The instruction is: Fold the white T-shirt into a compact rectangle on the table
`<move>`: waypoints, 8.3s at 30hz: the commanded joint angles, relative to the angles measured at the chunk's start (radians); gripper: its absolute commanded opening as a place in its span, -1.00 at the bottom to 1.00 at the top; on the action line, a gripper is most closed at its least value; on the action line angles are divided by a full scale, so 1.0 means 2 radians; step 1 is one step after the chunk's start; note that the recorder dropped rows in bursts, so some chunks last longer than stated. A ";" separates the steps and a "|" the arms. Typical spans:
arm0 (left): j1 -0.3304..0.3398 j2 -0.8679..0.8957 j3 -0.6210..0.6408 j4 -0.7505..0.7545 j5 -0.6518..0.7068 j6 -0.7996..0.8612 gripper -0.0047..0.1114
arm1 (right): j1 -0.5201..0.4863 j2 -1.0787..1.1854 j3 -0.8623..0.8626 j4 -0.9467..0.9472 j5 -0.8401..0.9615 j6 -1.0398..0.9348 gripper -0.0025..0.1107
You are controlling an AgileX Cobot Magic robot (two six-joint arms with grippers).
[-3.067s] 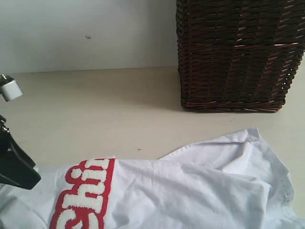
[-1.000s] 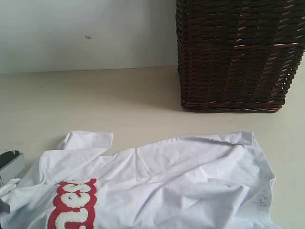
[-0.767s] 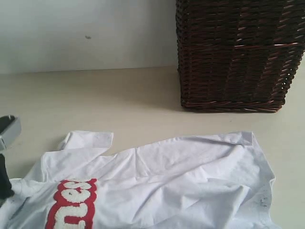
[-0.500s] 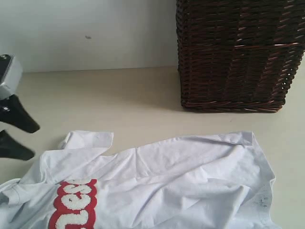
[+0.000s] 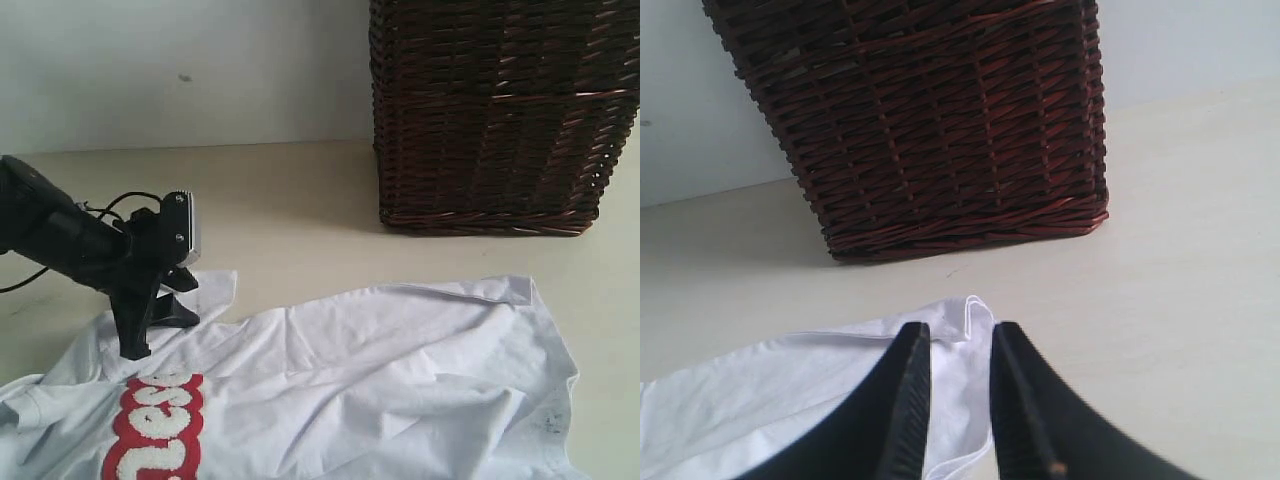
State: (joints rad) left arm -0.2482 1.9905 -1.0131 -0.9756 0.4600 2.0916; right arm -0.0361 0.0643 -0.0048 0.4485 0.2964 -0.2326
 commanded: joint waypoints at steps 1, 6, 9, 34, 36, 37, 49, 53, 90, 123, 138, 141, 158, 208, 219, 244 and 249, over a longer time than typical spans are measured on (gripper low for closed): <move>-0.003 0.011 -0.017 0.036 0.005 -0.036 -0.12 | 0.000 0.001 0.002 0.001 -0.001 0.000 -0.55; -0.003 0.011 -0.017 0.081 0.079 -0.070 -0.37 | 0.000 0.001 0.002 0.001 -0.001 0.000 -0.55; -0.003 0.011 -0.017 0.081 0.064 -0.073 -0.82 | 0.000 0.001 0.002 0.001 -0.001 0.000 -0.55; 0.234 0.065 -0.156 -0.099 -0.047 -0.294 0.33 | 0.000 0.001 0.002 0.001 -0.001 0.000 -0.55; 0.234 0.018 -0.156 -0.055 -0.015 -0.351 0.15 | 0.000 0.001 0.002 0.001 -0.001 0.000 -0.55; 0.234 -0.028 -0.156 -0.049 0.030 -0.378 -0.04 | 0.000 0.001 0.002 0.001 -0.001 0.000 -0.55; 0.234 -0.190 -0.131 -0.027 0.292 -0.423 -0.91 | 0.000 0.001 0.002 0.001 -0.001 0.000 -0.55; 0.234 -0.190 -0.110 0.012 0.295 -0.479 -0.91 | 0.000 0.001 0.002 0.025 0.003 0.000 -0.55; 0.234 -0.180 -0.092 0.076 0.381 -0.529 -0.91 | 0.000 0.014 -0.052 0.128 -0.227 -0.269 -0.55; 0.183 -0.087 -0.026 0.077 0.257 -0.528 -0.91 | -0.002 0.608 -0.433 -0.012 0.318 -0.320 -0.55; 0.163 -0.076 -0.024 0.093 0.202 -0.498 -0.92 | 0.006 0.816 -0.451 0.038 0.162 -0.269 -0.55; 0.163 -0.074 -0.024 0.097 0.195 -0.491 -0.92 | 0.041 0.873 -0.473 0.125 0.314 -0.599 -0.56; 0.143 -0.002 -0.015 0.143 0.096 -0.465 -0.92 | 0.146 0.972 -0.505 -0.005 0.094 -0.409 -0.76; 0.050 -0.297 0.083 0.146 0.260 -0.457 -0.92 | 0.146 0.555 -0.654 -0.103 0.268 -0.215 -0.88; 0.050 -0.359 0.211 0.192 0.272 -0.442 -0.92 | 0.146 0.518 -0.654 -0.137 0.266 -0.253 -0.88; 0.050 -0.179 0.243 0.233 0.206 -0.343 -0.92 | 0.146 0.559 -0.654 -0.107 0.243 -0.251 -0.88; 0.050 -0.157 0.245 0.234 0.240 -0.350 -0.92 | 0.146 0.559 -0.654 -0.106 0.239 -0.251 -0.88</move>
State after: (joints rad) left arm -0.1448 1.6633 -0.5302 -0.5144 0.8950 1.4057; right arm 0.2591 1.1887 -1.3143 0.2287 0.7961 -0.7305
